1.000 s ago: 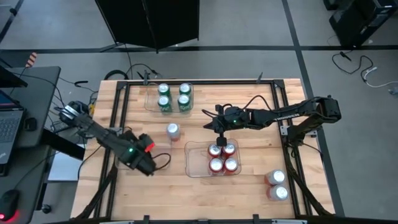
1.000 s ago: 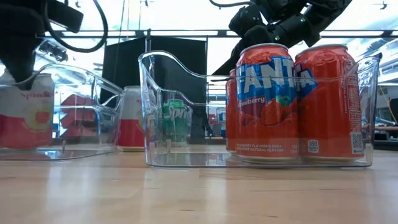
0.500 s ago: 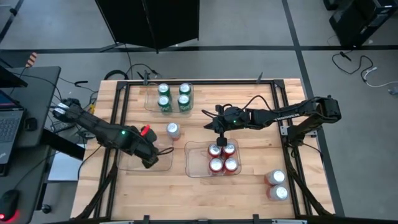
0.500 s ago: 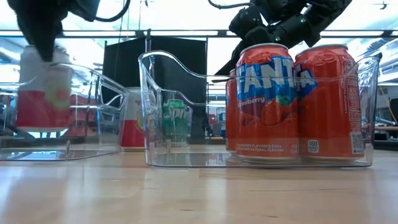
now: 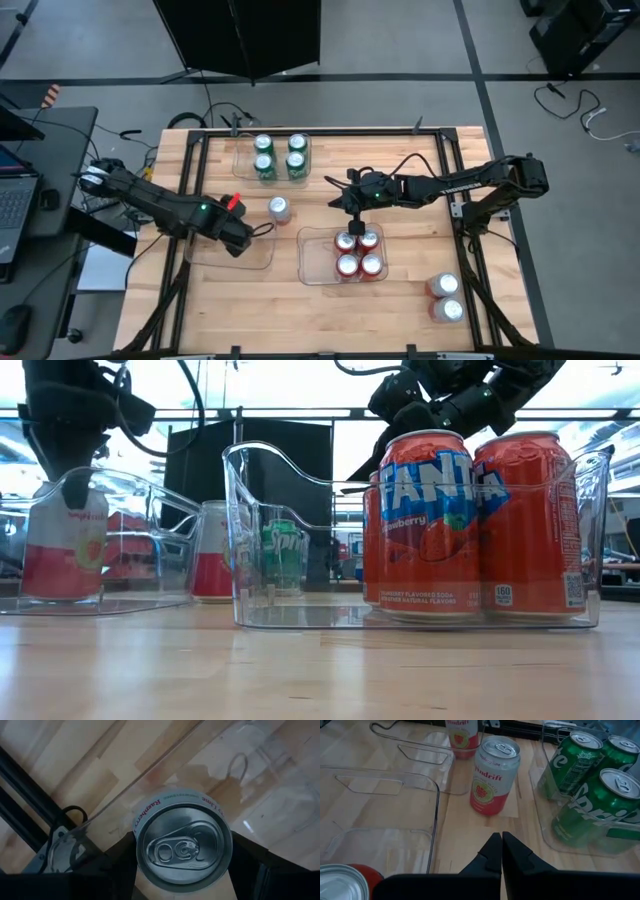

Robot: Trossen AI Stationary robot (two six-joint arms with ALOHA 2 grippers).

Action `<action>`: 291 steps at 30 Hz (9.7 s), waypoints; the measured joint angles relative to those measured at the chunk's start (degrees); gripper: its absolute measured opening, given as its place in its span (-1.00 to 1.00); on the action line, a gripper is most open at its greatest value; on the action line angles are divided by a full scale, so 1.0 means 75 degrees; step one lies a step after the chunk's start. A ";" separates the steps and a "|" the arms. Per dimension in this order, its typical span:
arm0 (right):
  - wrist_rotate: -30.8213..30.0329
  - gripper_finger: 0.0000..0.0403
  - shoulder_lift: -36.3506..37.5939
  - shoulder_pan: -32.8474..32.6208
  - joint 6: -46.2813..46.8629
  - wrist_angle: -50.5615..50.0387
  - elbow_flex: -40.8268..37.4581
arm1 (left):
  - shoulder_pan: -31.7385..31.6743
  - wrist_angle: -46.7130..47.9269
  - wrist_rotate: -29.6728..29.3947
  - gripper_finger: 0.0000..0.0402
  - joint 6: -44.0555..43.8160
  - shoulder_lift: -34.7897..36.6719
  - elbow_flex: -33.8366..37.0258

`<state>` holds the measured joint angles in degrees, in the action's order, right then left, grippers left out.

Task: Sort soda cans
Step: Put the pink white soda can into the bottom left transparent bin

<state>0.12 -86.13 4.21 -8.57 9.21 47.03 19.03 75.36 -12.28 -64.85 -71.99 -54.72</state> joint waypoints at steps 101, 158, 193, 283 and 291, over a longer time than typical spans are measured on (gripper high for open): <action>-0.0003 -0.51 0.0000 0.0122 0.0374 0.0481 0.0000 | -0.4119 -0.1466 0.1962 0.45 0.6164 -0.3578 -0.3045; -0.0003 -0.51 0.0003 0.0117 0.0317 0.0355 0.0000 | 0.1530 0.0556 0.1234 0.43 -0.2717 -0.0490 -0.1214; -0.0003 -0.51 0.0003 0.0108 0.0342 0.0309 0.0000 | 0.1530 -0.0715 0.1518 0.89 -0.2369 -0.0523 -0.0077; 0.0126 0.13 0.1183 -0.6746 1.1203 -1.1792 0.3034 | -0.0347 -0.7104 -0.1074 0.55 0.6620 -0.0458 -0.1716; 0.0992 0.49 0.0553 -0.7194 1.2011 -1.1909 0.3034 | -0.0347 -0.7103 -0.1074 0.55 0.6635 -0.0458 -0.1716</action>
<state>7.56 -81.98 -49.75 81.51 -80.10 69.78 16.43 22.09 -20.34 -15.09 -75.42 -67.59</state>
